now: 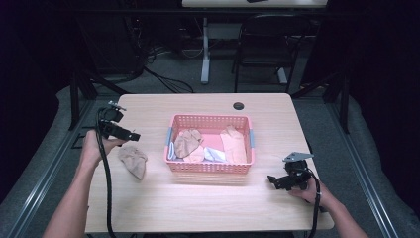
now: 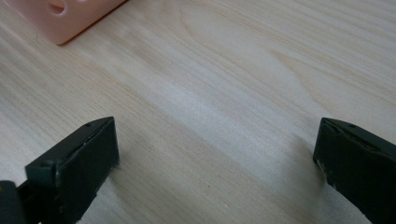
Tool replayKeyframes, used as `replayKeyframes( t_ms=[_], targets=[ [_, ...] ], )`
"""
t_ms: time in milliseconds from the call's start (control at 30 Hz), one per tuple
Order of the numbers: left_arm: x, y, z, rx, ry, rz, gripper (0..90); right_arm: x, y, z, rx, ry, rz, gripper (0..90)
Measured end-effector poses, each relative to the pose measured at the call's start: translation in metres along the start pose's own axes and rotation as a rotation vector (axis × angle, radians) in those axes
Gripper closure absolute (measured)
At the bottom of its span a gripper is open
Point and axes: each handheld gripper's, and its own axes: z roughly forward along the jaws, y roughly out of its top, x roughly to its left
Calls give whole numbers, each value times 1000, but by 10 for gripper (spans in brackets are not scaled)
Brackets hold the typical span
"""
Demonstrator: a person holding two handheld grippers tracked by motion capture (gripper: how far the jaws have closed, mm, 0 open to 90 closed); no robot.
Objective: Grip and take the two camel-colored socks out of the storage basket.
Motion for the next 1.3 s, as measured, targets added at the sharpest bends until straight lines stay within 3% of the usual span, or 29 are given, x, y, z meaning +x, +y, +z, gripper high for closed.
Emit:
replayKeyframes(
  t_ms=[167, 267, 300, 333, 367, 400, 500, 600, 633, 767, 933, 1167, 1300],
  targets=[
    [-26, 23, 2, -27, -28, 62, 105, 0, 0, 0, 0, 0, 0, 0],
    [-43, 35, 8, -27, -50, 99, 73, 0, 0, 0, 0, 0, 0, 0],
    [-55, 42, 14, -23, -63, 123, 64, 0, 0, 0, -1, 0, 2, 0],
    [-55, 42, 14, -23, -63, 123, 53, 0, 0, 0, -1, 0, 2, 0],
    [-66, 49, 20, -15, -71, 147, 38, 0, 0, 0, -1, 0, 1, 0],
    [-66, 49, 20, -15, -71, 147, 28, 0, 0, 0, -1, 0, 1, 0],
    [-87, 57, 34, 18, -97, 195, 0, 0, 0, 0, -3, -1, 3, 0],
    [-97, 60, 41, 23, -110, 215, 0, 0, 0, 0, -1, 0, 1, 0],
    [-108, 63, 48, 30, -117, 234, 0, 0, 0, 0, -3, 0, 3, 0],
    [-122, 67, 62, 58, -125, 265, 1, 0, 0, 0, -3, 0, 2, 0],
    [-134, 69, 84, 115, -150, 298, 47, 0, 0, 0, -2, 3, -4, 0],
    [-135, 70, 106, 193, -129, 283, 99, 0, 0, 0, -4, 3, -3, 0],
    [-134, 70, 111, 200, -133, 282, 139, 0, 0, 0, -4, 3, -3, 0]
  ],
)
